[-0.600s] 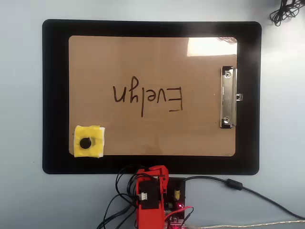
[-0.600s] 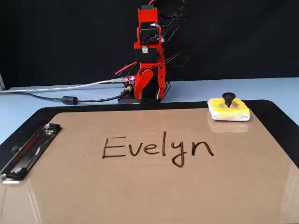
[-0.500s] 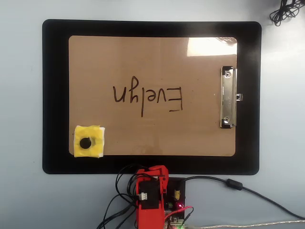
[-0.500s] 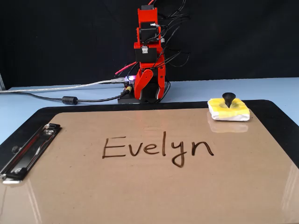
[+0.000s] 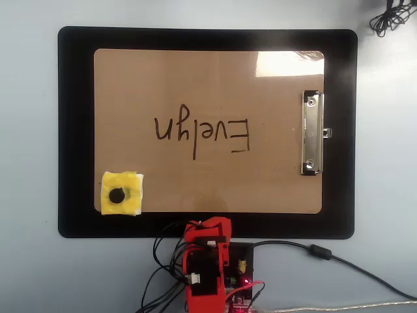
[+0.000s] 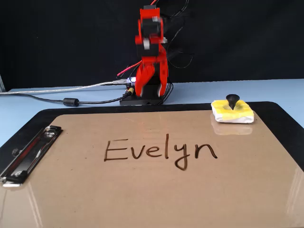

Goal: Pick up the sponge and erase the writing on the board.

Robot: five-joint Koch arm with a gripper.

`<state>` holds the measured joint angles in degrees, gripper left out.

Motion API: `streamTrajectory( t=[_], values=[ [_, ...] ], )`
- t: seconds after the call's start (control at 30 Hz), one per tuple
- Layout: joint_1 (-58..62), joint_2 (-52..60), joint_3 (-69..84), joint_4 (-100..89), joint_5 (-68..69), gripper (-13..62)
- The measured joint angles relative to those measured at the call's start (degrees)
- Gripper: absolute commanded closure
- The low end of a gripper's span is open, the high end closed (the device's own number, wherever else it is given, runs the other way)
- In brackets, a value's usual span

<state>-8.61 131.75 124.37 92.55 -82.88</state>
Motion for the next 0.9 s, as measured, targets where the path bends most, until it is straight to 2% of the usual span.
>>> streamTrajectory(
  t=[0.13,0.23,0.33,0.43,0.57,0.67,0.9],
  values=[
    [-11.7,0.1,-4.3,-3.2,-0.3,16.3],
    [-23.9,0.1,-4.1,-11.3,-5.9,16.3],
    [-40.4,0.1,-1.3,-26.4,-17.5,16.3],
    [-49.9,0.1,5.1,-43.1,-26.1,16.3],
    [-54.7,-1.0,17.1,-68.4,-28.6,16.3],
    [-55.9,-4.7,23.5,-82.1,-23.4,16.3],
    [-56.3,-17.4,23.2,-90.0,-13.6,16.3]
  ],
)
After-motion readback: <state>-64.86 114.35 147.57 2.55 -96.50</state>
